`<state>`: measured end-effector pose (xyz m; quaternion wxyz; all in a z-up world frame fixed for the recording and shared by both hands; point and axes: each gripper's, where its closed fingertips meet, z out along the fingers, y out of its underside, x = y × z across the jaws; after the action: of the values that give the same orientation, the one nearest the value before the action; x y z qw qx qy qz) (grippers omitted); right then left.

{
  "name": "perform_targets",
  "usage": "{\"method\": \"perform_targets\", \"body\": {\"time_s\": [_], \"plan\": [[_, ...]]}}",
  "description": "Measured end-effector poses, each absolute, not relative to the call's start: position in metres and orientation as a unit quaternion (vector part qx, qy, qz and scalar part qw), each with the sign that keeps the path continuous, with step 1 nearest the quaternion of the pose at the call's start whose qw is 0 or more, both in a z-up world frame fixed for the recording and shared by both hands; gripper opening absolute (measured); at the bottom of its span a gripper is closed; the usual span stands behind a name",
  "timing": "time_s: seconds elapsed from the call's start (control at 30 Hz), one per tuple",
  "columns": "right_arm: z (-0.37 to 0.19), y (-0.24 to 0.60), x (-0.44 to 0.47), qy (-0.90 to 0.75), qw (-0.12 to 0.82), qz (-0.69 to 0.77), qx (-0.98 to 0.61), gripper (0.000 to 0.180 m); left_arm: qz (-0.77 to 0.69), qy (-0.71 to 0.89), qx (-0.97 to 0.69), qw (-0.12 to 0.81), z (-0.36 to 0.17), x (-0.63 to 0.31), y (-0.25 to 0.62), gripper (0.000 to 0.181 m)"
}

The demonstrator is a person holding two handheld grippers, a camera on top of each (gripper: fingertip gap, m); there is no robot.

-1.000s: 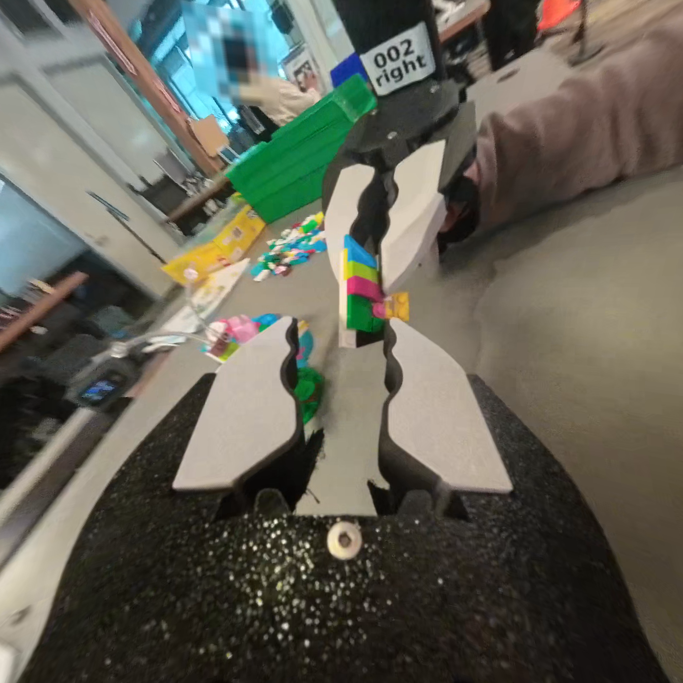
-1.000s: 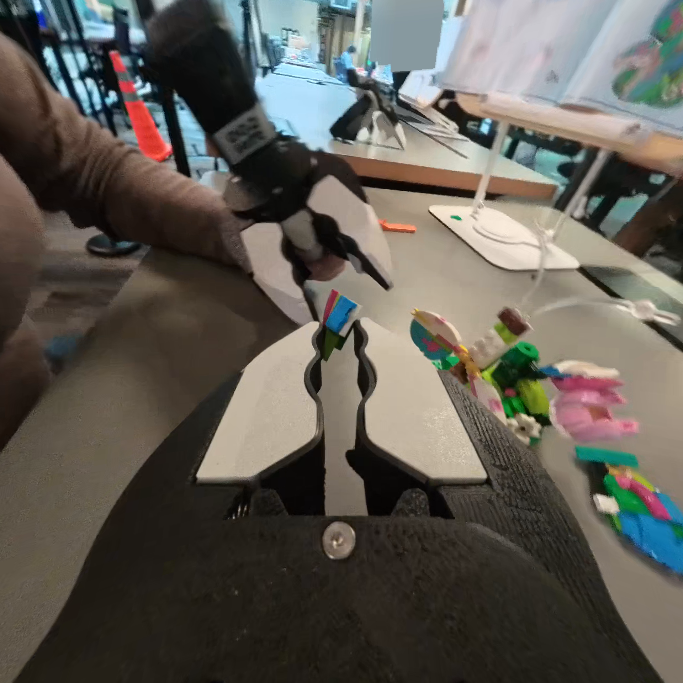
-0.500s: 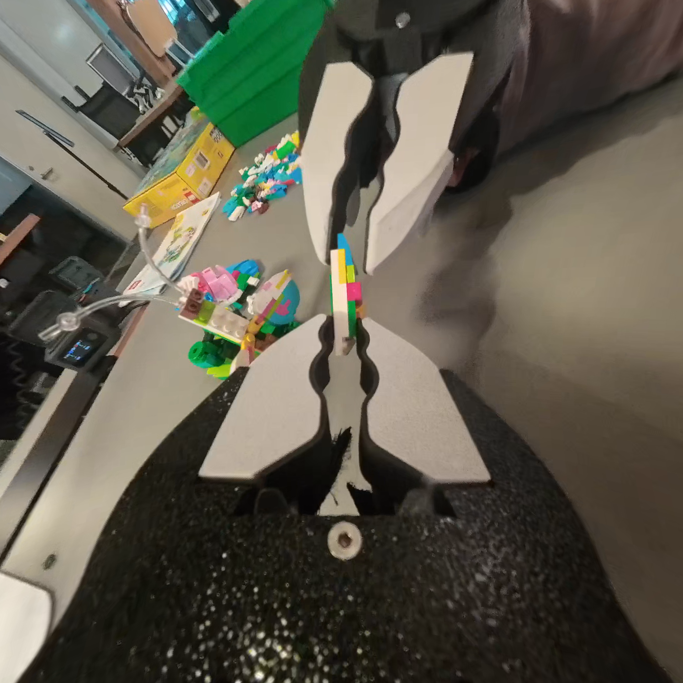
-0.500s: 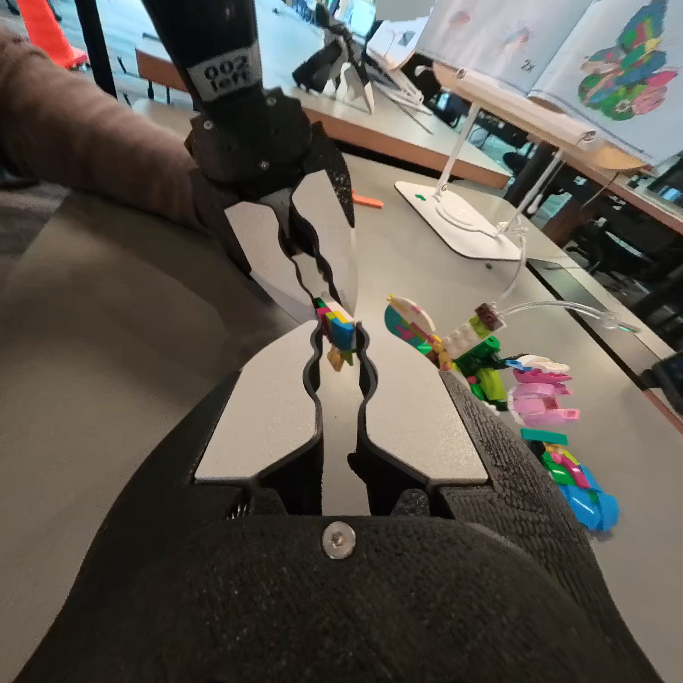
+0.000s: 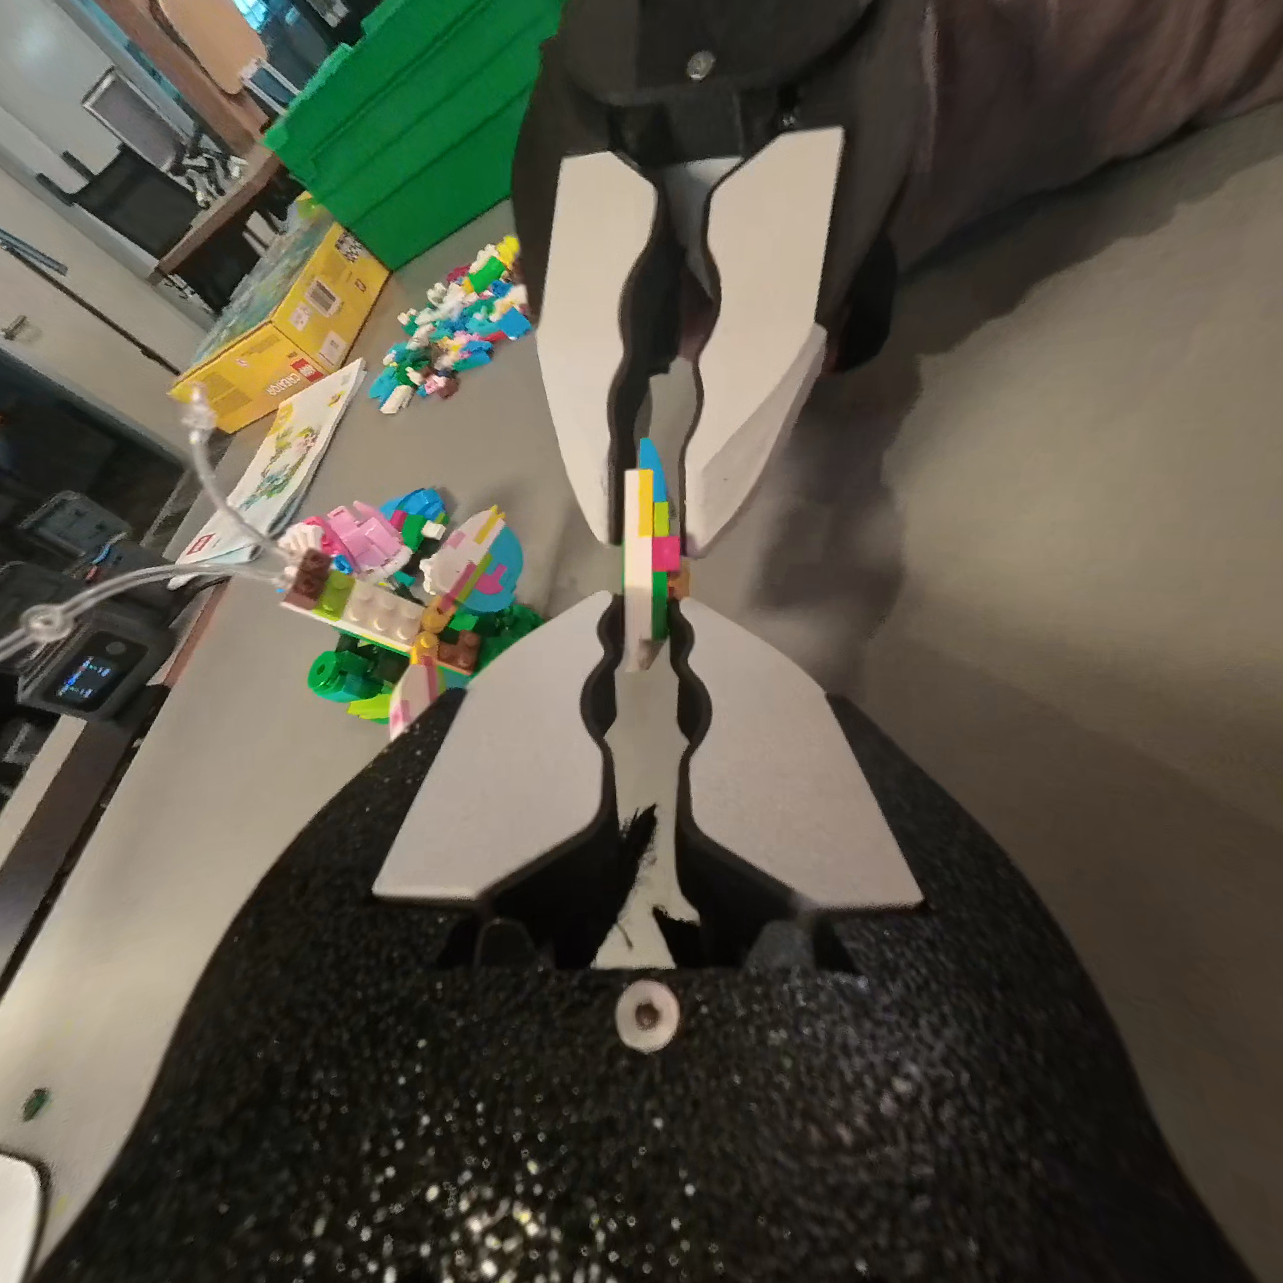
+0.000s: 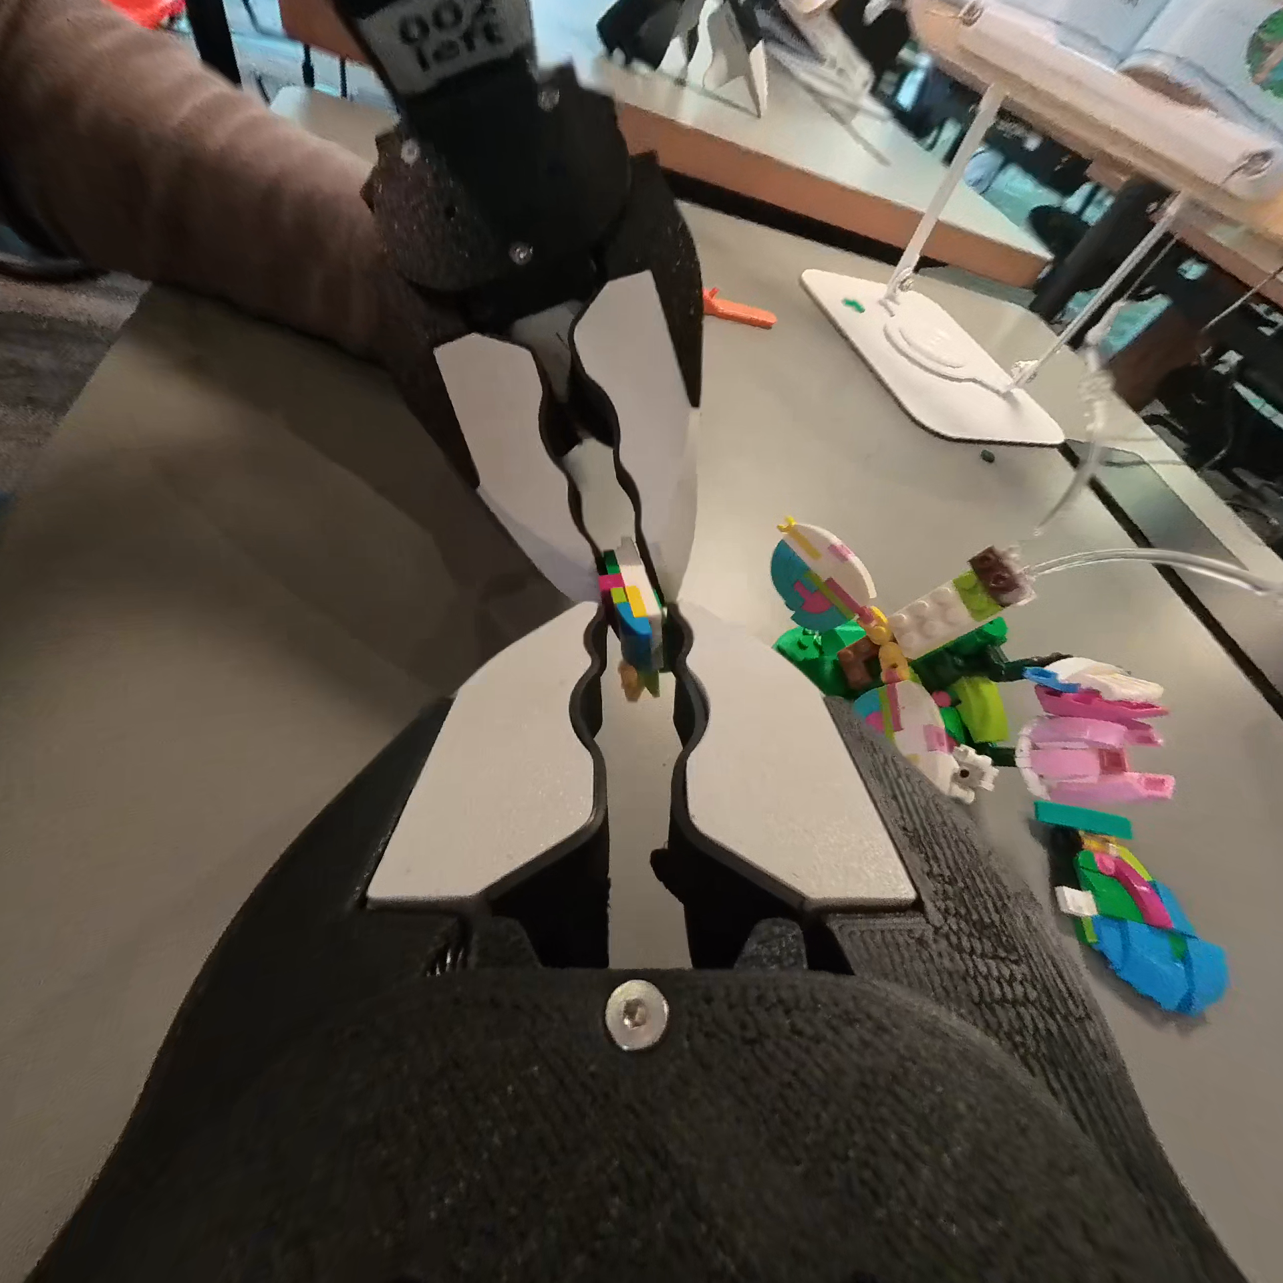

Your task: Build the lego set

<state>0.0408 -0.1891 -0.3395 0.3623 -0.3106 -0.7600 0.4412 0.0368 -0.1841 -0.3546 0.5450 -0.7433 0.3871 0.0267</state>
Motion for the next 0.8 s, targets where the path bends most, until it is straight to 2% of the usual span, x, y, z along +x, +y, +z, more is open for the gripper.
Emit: {"method": "perform_targets", "body": {"time_s": [0.03, 0.1, 0.3, 0.4, 0.6, 0.8], "plan": [[-0.336, -0.187, 0.039, -0.752, 0.369, 0.444, -0.319, 0.014, 0.031, 0.371, -0.744, 0.555, -0.351, 0.034, -0.182, 0.014], [-0.333, -0.181, 0.036, -0.737, 0.375, 0.448, -0.339, 0.013, 0.076, 0.354, -0.735, 0.573, -0.345, 0.026, -0.176, 0.026], [-0.329, -0.178, 0.032, -0.717, 0.373, 0.464, -0.362, 0.013, 0.164, 0.376, -0.7, 0.584, -0.338, 0.023, -0.174, 0.022], [-0.329, -0.181, 0.034, -0.72, 0.364, 0.473, -0.354, 0.013, 0.131, 0.361, -0.713, 0.587, -0.339, 0.025, -0.174, 0.03], [-0.331, -0.186, 0.041, -0.723, 0.33, 0.504, -0.338, 0.013, -0.005, 0.354, -0.742, 0.569, -0.347, 0.039, -0.181, 0.016], [-0.328, -0.175, 0.037, -0.721, 0.396, 0.458, -0.336, 0.015, -0.005, 0.321, -0.761, 0.564, -0.345, 0.027, -0.179, 0.012]]}}
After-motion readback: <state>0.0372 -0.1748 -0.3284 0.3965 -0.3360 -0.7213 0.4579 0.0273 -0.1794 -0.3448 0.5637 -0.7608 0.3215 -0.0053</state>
